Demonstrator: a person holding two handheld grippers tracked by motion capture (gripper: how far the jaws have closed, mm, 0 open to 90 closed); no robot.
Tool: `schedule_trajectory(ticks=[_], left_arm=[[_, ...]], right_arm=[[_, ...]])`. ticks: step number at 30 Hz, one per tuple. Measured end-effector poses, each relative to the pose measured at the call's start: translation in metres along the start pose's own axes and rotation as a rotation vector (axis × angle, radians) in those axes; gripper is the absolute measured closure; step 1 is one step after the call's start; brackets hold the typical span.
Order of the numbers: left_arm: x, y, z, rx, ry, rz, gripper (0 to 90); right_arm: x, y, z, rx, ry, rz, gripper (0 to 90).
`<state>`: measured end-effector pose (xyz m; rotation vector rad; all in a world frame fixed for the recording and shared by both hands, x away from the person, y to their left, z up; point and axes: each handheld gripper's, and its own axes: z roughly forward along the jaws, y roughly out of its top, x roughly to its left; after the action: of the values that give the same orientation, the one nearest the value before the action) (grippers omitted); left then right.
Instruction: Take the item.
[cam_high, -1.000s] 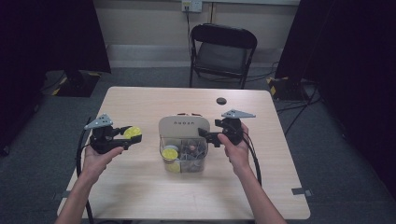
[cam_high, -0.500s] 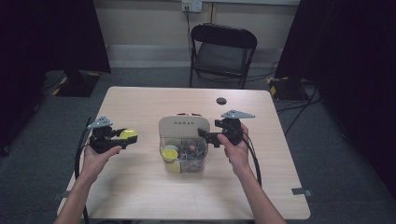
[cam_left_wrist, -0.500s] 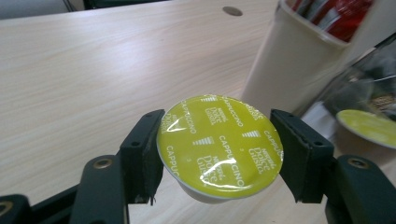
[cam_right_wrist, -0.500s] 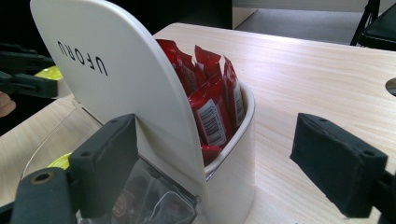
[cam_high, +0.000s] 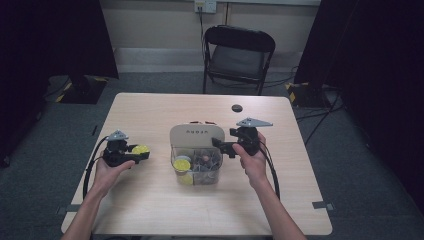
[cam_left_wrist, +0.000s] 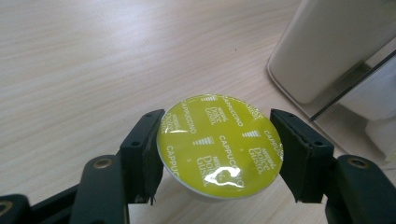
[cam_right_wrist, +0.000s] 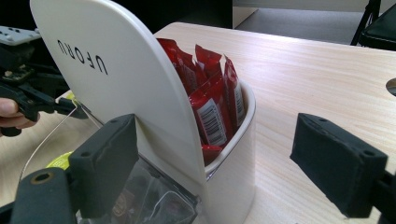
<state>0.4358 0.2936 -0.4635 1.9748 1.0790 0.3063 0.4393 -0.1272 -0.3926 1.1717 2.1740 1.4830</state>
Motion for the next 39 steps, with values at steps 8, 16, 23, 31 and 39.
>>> schedule_trajectory(ticks=[8, 16, 23, 31, 39], left_arm=[[0.002, -0.007, 0.014, 0.039, 0.005, 0.001, 38.3], [0.005, -0.012, 0.021, 0.044, 0.021, -0.017, 38.2], [0.004, -0.013, 0.024, 0.043, 0.019, -0.018, 37.7], [0.007, -0.016, 0.020, 0.018, 0.023, -0.074, 20.7], [-0.007, -0.015, 0.003, 0.012, 0.043, -0.021, 20.9]], right_arm=[[0.000, 0.000, 0.000, 0.001, -0.001, 0.000, 14.1], [0.000, 0.000, 0.000, -0.001, -0.002, 0.001, 14.1], [0.000, 0.000, 0.001, 0.001, 0.003, 0.001, 14.0], [0.000, 0.000, 0.002, 0.005, 0.011, 0.006, 14.1], [0.000, 0.001, 0.002, -0.003, 0.018, 0.022, 13.6]])
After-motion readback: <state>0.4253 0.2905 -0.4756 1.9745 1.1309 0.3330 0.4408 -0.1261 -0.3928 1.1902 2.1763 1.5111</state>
